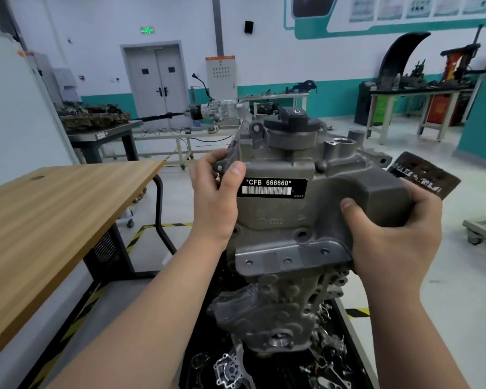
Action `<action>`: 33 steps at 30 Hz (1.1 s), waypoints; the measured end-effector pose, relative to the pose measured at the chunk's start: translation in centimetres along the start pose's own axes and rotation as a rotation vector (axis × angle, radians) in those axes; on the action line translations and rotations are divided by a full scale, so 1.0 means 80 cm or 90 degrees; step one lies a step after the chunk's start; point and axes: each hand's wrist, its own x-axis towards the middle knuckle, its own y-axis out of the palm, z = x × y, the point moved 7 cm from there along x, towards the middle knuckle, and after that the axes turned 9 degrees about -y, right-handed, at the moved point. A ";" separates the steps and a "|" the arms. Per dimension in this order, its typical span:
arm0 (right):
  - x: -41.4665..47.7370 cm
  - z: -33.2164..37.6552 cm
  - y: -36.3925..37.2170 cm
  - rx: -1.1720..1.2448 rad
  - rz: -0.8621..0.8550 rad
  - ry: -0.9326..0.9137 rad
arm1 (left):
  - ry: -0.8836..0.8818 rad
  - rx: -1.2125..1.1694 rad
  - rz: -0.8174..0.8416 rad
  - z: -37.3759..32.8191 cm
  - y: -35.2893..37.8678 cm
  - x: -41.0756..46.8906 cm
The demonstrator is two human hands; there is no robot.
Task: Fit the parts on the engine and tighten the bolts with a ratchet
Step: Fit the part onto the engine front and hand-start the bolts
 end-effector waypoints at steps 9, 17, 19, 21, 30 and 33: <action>-0.002 -0.008 -0.008 -0.004 -0.020 -0.045 | 0.046 -0.016 -0.009 0.011 0.005 -0.006; -0.005 -0.018 0.004 0.008 -0.008 -0.065 | 0.078 -0.001 -0.058 0.023 -0.008 -0.011; -0.005 -0.018 0.004 0.010 -0.011 -0.073 | 0.086 0.000 -0.061 0.021 -0.008 -0.008; -0.007 -0.018 0.004 0.021 -0.021 -0.072 | 0.094 -0.001 -0.060 0.021 -0.009 -0.004; -0.021 -0.015 0.004 0.012 -0.066 -0.086 | 0.145 0.047 -0.183 0.023 -0.022 -0.018; -0.030 -0.007 0.012 0.022 -0.063 -0.097 | -0.020 -0.010 -0.265 0.065 -0.042 -0.042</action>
